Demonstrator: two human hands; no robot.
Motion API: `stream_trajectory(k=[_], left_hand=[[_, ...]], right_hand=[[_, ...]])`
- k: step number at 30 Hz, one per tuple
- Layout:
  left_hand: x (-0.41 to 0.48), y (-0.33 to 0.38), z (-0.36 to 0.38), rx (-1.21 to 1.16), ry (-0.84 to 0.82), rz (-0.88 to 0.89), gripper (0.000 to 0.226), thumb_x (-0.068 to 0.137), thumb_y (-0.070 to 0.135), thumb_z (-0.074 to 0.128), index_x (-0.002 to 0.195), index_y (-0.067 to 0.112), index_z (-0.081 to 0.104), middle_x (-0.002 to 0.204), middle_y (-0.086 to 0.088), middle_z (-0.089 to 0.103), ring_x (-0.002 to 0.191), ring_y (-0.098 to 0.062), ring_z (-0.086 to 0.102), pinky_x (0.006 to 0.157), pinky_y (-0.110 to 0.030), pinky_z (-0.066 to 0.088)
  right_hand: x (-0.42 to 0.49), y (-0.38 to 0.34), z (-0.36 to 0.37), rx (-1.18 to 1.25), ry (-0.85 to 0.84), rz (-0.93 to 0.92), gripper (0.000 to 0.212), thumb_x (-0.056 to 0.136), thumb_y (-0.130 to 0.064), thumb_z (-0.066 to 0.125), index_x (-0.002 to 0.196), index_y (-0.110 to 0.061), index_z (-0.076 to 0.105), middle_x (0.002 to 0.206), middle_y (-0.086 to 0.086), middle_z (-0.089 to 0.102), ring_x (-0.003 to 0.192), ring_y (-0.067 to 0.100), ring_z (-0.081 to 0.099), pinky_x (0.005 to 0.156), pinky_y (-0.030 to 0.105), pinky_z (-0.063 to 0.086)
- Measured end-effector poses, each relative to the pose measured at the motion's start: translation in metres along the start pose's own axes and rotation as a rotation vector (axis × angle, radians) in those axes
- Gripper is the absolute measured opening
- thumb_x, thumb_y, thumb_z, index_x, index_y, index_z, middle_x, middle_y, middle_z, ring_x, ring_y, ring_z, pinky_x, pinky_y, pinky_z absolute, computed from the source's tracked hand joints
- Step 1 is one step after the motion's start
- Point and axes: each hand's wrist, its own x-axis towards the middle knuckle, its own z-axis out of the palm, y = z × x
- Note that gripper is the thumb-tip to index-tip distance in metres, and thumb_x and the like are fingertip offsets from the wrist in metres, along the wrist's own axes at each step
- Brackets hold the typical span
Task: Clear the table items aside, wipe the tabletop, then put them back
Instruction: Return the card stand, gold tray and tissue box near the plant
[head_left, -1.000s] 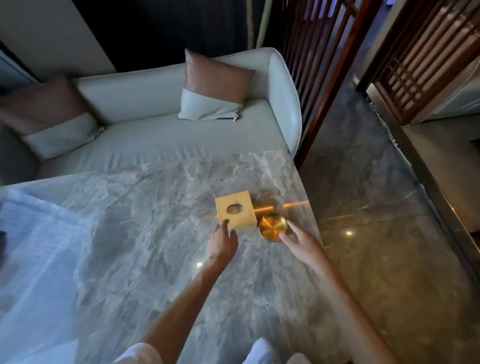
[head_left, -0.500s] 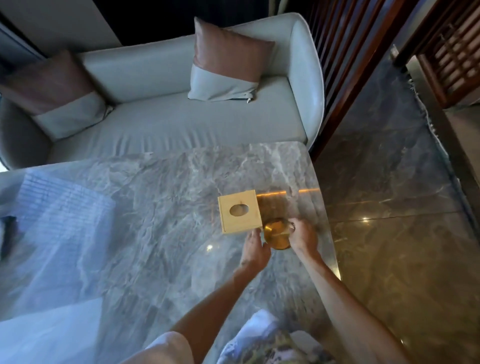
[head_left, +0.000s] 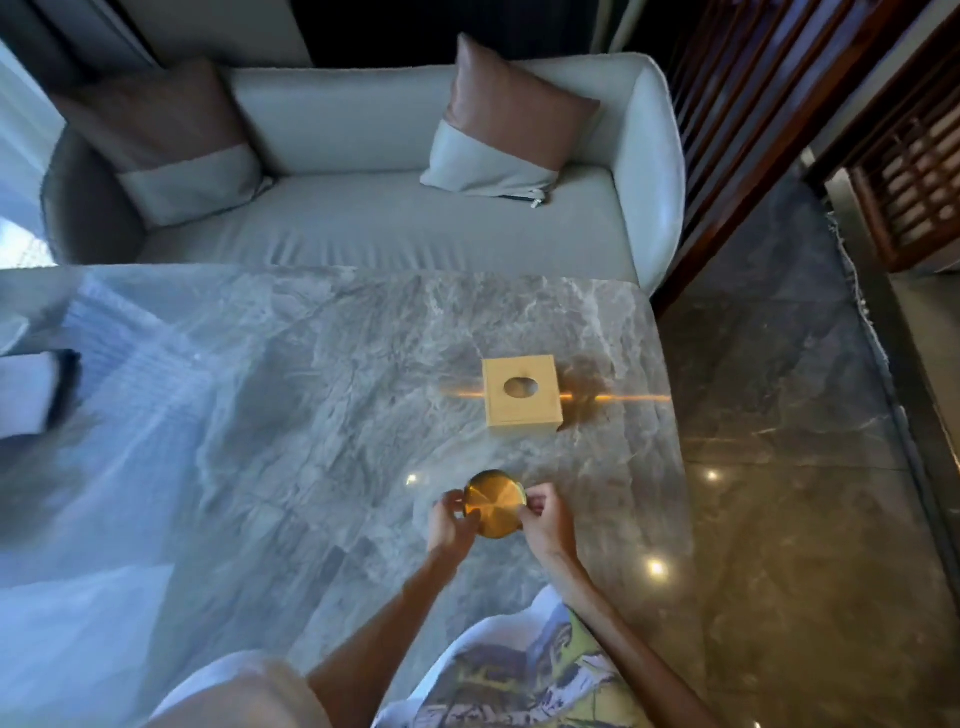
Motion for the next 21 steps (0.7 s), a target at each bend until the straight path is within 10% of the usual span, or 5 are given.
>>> stream_trajectory(k=[12, 21], left_hand=[[-0.023, -0.099, -0.222, -0.103, 0.411, 0.226, 0.046, 0.069, 0.003, 0.063, 0.094, 0.041, 0.057, 0.094, 0.003, 0.060, 0.083, -0.025, 0.065, 0.076, -0.048, 0.057], [-0.060, -0.111, -0.364, -0.024, 0.333, 0.326, 0.036, 0.069, 0.017, 0.058, 0.101, 0.030, 0.065, 0.091, -0.002, 0.068, 0.078, -0.020, 0.068, 0.071, -0.041, 0.058]], right_hand=[[-0.134, -0.090, 0.173, 0.293, -0.389, 0.022, 0.026, 0.083, 0.005, 0.066, 0.096, -0.014, 0.054, 0.089, 0.004, 0.066, 0.062, 0.006, 0.062, 0.048, 0.018, 0.048], [-0.221, -0.119, 0.259, 0.727, -0.760, 0.210, 0.052, 0.068, -0.014, 0.072, 0.118, -0.022, 0.061, 0.097, 0.003, 0.065, 0.079, 0.017, 0.061, 0.066, 0.027, 0.043]])
